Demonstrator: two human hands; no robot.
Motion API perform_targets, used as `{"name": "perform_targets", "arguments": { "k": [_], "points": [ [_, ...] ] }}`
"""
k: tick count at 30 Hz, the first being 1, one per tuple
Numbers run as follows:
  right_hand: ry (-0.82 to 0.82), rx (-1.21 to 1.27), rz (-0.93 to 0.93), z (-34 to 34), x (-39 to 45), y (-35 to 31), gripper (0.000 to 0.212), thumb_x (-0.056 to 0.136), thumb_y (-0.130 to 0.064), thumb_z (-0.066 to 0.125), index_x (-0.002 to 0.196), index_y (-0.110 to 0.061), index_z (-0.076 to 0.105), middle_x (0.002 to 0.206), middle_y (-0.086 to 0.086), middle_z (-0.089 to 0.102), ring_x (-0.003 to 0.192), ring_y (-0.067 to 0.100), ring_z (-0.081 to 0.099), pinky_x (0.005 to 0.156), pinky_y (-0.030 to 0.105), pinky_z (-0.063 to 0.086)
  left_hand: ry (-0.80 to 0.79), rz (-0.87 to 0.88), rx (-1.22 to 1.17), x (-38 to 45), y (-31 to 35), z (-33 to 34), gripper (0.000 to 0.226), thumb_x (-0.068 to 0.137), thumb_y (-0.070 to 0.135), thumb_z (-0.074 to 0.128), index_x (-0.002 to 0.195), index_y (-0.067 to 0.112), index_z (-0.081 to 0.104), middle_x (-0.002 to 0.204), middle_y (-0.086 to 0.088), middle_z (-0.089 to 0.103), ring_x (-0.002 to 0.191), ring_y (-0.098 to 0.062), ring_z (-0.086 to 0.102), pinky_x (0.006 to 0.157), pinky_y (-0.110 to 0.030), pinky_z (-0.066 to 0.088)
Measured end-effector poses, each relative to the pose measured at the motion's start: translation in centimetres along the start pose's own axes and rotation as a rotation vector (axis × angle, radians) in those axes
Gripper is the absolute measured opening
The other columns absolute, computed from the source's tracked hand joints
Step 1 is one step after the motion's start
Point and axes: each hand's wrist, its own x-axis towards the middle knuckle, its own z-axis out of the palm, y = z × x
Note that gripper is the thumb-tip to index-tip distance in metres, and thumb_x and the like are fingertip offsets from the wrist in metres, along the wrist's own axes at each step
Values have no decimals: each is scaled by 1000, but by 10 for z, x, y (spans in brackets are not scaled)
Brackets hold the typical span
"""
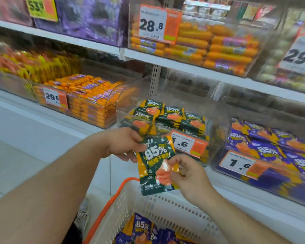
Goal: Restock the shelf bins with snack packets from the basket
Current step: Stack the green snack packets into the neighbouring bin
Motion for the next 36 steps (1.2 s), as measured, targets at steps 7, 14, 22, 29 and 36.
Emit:
{"name": "perform_targets", "arguments": {
  "k": [7,14,22,29,36],
  "points": [
    [270,70,-104,-25,26,-76,41,83,20,53,88,-19,64,76,-5,68,63,4,64,63,17,52,542,258,-399,-1,24,-1,18,95,25,59,83,15,67,72,7,68,64,-8,62,68,-29,50],
    [461,-4,159,-57,101,-94,29,87,8,54,98,-16,66,103,8,64,85,18,60,69,26,51,841,311,357,18,-1,0,43,89,29,58,132,28,59,140,-3,51,131,-28,41,106,-48,37],
    [331,-101,401,-39,141,-81,22,95,1,48,113,0,60,102,13,66,79,21,61,72,31,53,556,81,625,27,-4,11,69,93,34,53,149,51,16,164,5,-3,149,-25,-12,116,-55,11],
    [79,-407,500,-35,139,-85,10,93,-1,48,84,-5,49,60,11,50,47,23,51,42,25,36,563,76,605,29,-3,11,70,92,35,56,148,50,19,163,6,-3,149,-25,-13,115,-55,12],
    [5,-456,514,-31,146,-82,8,93,-4,41,92,-4,49,67,10,50,54,22,51,51,32,37,561,79,609,29,-4,12,71,92,37,57,149,50,17,163,6,-3,149,-26,-13,115,-57,12]
  ]
}}
